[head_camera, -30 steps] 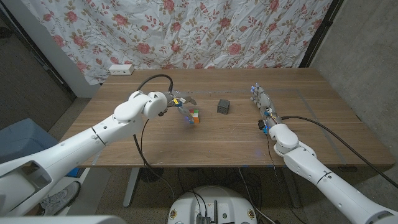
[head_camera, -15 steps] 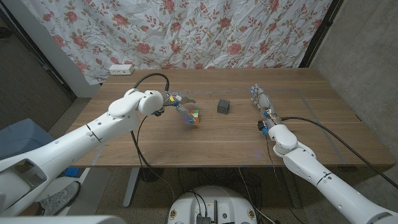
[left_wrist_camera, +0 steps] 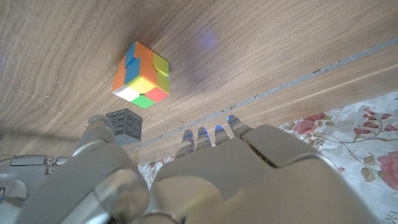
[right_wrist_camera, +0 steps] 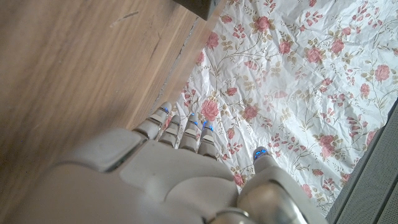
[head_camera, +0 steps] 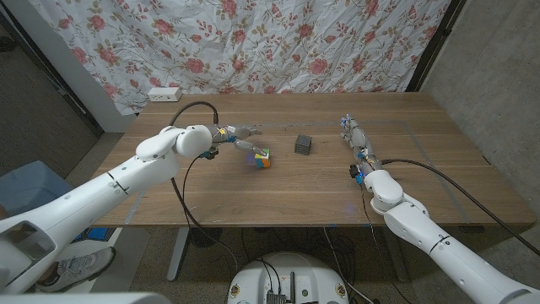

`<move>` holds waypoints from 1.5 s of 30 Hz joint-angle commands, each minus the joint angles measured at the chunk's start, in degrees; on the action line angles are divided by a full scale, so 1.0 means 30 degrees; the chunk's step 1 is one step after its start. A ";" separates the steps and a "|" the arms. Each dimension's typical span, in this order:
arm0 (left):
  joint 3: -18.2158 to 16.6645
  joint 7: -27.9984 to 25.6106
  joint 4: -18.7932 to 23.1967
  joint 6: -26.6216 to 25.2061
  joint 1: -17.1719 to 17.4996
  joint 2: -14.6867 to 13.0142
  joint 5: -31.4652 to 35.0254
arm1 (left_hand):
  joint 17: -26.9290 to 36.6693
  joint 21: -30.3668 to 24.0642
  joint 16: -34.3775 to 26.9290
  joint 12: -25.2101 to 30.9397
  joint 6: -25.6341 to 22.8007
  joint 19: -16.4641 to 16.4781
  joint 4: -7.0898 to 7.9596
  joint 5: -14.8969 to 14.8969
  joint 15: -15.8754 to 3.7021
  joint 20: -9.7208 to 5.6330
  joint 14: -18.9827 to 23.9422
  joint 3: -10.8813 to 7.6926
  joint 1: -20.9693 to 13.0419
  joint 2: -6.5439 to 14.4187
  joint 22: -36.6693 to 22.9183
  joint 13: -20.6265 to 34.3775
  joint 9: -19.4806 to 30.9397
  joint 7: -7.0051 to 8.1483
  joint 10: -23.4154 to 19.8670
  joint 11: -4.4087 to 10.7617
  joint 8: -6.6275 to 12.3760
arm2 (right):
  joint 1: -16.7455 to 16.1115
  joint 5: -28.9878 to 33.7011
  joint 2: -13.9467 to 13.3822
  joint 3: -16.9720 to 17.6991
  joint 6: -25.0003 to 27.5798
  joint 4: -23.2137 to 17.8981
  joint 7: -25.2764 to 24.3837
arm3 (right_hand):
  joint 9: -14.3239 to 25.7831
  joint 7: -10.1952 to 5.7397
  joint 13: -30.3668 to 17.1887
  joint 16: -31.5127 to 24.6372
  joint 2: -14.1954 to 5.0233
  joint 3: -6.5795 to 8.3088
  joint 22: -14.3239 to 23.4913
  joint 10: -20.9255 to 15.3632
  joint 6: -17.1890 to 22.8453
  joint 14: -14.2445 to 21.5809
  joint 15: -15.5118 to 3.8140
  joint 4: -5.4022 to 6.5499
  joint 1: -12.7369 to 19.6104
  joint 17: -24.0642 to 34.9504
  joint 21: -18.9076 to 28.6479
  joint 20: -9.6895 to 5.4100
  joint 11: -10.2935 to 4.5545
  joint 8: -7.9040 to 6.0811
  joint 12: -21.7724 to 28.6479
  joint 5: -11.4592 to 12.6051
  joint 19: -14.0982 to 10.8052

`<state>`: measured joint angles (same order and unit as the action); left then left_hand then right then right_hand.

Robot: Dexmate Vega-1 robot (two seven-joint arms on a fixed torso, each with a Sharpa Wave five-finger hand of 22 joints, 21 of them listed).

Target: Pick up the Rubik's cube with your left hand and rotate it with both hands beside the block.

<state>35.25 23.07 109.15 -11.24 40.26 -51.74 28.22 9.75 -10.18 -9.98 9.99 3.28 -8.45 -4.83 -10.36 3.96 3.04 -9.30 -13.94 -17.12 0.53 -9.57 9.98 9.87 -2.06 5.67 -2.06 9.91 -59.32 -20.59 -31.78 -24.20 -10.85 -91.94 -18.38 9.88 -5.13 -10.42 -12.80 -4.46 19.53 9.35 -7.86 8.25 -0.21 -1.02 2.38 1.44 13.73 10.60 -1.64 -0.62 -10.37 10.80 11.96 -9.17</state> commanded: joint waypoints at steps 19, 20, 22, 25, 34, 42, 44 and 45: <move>-0.1886 -0.7233 -0.2059 0.1171 0.2544 0.0791 -0.5997 | 0.0065 -0.0169 -0.0191 0.0334 -0.0676 0.0120 0.0631 -0.0164 -0.0448 -0.0654 0.0353 -0.0121 0.1390 0.0927 -0.0042 0.0010 0.0011 -0.0387 -0.0281 -0.0234 0.0277 | 0.0868 0.0189 0.0873 -0.0461 -0.1641 0.1809 0.0891 | 0.0037 0.0134 -0.0036 -0.0019 0.0001 -0.0277 0.0048 0.0012 -0.0156 0.0005 -0.0049 0.0082 -0.0203 0.0027 0.0049 -0.0084 0.0175 -0.0008 0.0037 -0.0094 -0.0159; -0.1904 -0.7366 -0.2247 0.1482 0.2547 0.0835 -0.6192 | 0.0074 -0.0163 -0.0187 0.0331 -0.0683 0.0099 0.0736 -0.0188 -0.0438 -0.0640 0.0344 -0.0148 0.1558 0.1109 -0.0045 0.0010 0.0011 -0.0370 -0.0278 -0.0248 0.0264 | 0.0884 0.0199 0.0920 -0.0472 -0.1722 0.1861 0.0887 | 0.0037 0.0141 -0.0035 -0.0023 0.0036 -0.0291 0.0048 0.0007 -0.0157 0.0028 -0.0023 0.0071 -0.0197 0.0020 0.0048 -0.0080 0.0186 -0.0010 0.0040 -0.0097 -0.0162; -0.2001 -0.7713 -0.2349 0.1486 0.2662 0.0981 -0.6548 | 0.0081 -0.0166 -0.0182 0.0336 -0.0700 0.0096 0.0880 -0.0220 -0.0426 -0.0647 0.0342 -0.0183 0.1803 0.1352 -0.0049 0.0008 0.0009 -0.0387 -0.0299 -0.0217 0.0247 | 0.0951 0.0171 0.0990 -0.0508 -0.1876 0.1999 0.0995 | 0.0037 0.0149 -0.0035 -0.0019 0.0084 -0.0309 0.0048 -0.0001 -0.0142 0.0038 -0.0028 0.0055 -0.0187 0.0011 0.0052 -0.0091 0.0208 -0.0019 0.0043 -0.0101 -0.0180; -0.2227 -0.8287 -0.2752 0.2076 0.2892 0.1261 -0.7324 | 0.0084 -0.0198 -0.0221 0.0375 -0.0828 0.0174 0.1083 -0.0265 -0.0543 -0.0744 0.0473 -0.0233 0.2147 0.1679 -0.0051 0.0003 0.0005 -0.0352 -0.0427 -0.0142 0.0263 | 0.0983 0.0139 0.1060 -0.0525 -0.1961 0.2062 0.1034 | 0.0037 0.0176 -0.0034 -0.0018 0.0125 -0.0327 0.0047 -0.0014 -0.0109 0.0054 -0.0023 0.0046 -0.0184 0.0003 0.0059 -0.0123 0.0210 -0.0035 0.0049 -0.0104 -0.0207; -0.2803 -1.0560 -0.3700 0.3549 0.3808 0.2246 -0.8836 | 0.0047 -0.0377 -0.0334 0.0466 -0.1445 0.0788 0.1390 -0.0383 -0.0653 -0.0794 0.1094 -0.0405 0.2795 0.2238 -0.0043 -0.0011 -0.0015 -0.0301 -0.0844 -0.0196 0.0358 | 0.0948 -0.0170 0.1247 -0.0454 -0.2271 0.2237 0.1173 | 0.0037 0.0229 -0.0034 -0.0044 0.0137 -0.0362 0.0047 -0.0184 0.0011 0.0167 -0.0051 0.0097 -0.0222 -0.0007 0.0078 -0.0132 0.0214 -0.0083 0.0111 -0.0097 -0.0303; -0.3059 -1.1459 -0.5588 0.5909 0.4108 0.3774 -1.0958 | -0.0011 -0.0499 -0.0385 0.0623 -0.2460 0.1658 0.1473 -0.0511 -0.0824 -0.1074 0.2008 -0.0743 0.3203 0.2578 -0.0014 -0.0022 -0.0023 -0.0253 -0.1731 0.0036 0.0478 | 0.0959 -0.0675 0.1504 -0.0292 -0.2642 0.2508 0.1371 | 0.0038 0.0261 -0.0034 -0.0062 0.0087 -0.0351 0.0046 -0.0235 -0.0014 0.0275 0.0004 0.0139 -0.0214 -0.0025 0.0095 -0.0159 0.0323 -0.0070 0.0119 -0.0077 -0.0397; -0.3108 -1.1580 -0.5997 0.6420 0.4131 0.4109 -1.1413 | -0.0014 -0.0486 -0.0386 0.0620 -0.2579 0.1703 0.1476 -0.0527 -0.0861 -0.1053 0.2108 -0.0795 0.3235 0.2615 -0.0013 -0.0023 -0.0023 -0.0283 -0.1794 0.0050 0.0488 | 0.0979 -0.0889 0.1697 -0.0215 -0.2944 0.2710 0.1427 | 0.0037 0.0249 -0.0033 -0.0083 0.0085 -0.0350 0.0045 -0.0239 -0.0021 0.0349 0.0050 0.0145 -0.0210 -0.0032 0.0108 -0.0146 0.0333 -0.0067 0.0118 -0.0072 -0.0446; -0.3144 -1.1573 -0.6187 0.6645 0.4141 0.4271 -1.1706 | -0.0015 -0.0493 -0.0388 0.0619 -0.2623 0.1743 0.1479 -0.0532 -0.0884 -0.1074 0.2141 -0.0812 0.3245 0.2630 -0.0013 -0.0023 -0.0023 -0.0277 -0.1814 0.0053 0.0494 | 0.0976 -0.0943 0.1742 -0.0191 -0.2974 0.2732 0.1412 | 0.0037 0.0261 -0.0033 -0.0106 0.0089 -0.0351 0.0045 -0.0260 -0.0024 0.0430 0.0124 0.0146 -0.0203 -0.0041 0.0113 -0.0152 0.0332 -0.0065 0.0123 -0.0069 -0.0474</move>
<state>26.95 -8.14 96.40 1.31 51.41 -43.71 0.53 9.59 -11.10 -10.87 11.26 -3.80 -3.60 -0.32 -11.47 1.43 -0.15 -3.46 -15.75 -7.76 7.15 -9.58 9.87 9.59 -2.91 0.82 -1.74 11.05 -56.57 -21.58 -27.86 -25.42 -17.80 -85.13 -14.84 9.89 -4.60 -10.42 -12.80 -3.79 18.50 9.35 -8.09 8.17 0.45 -0.80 2.61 0.77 13.57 10.60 -1.95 0.22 -10.37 10.80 11.53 -9.94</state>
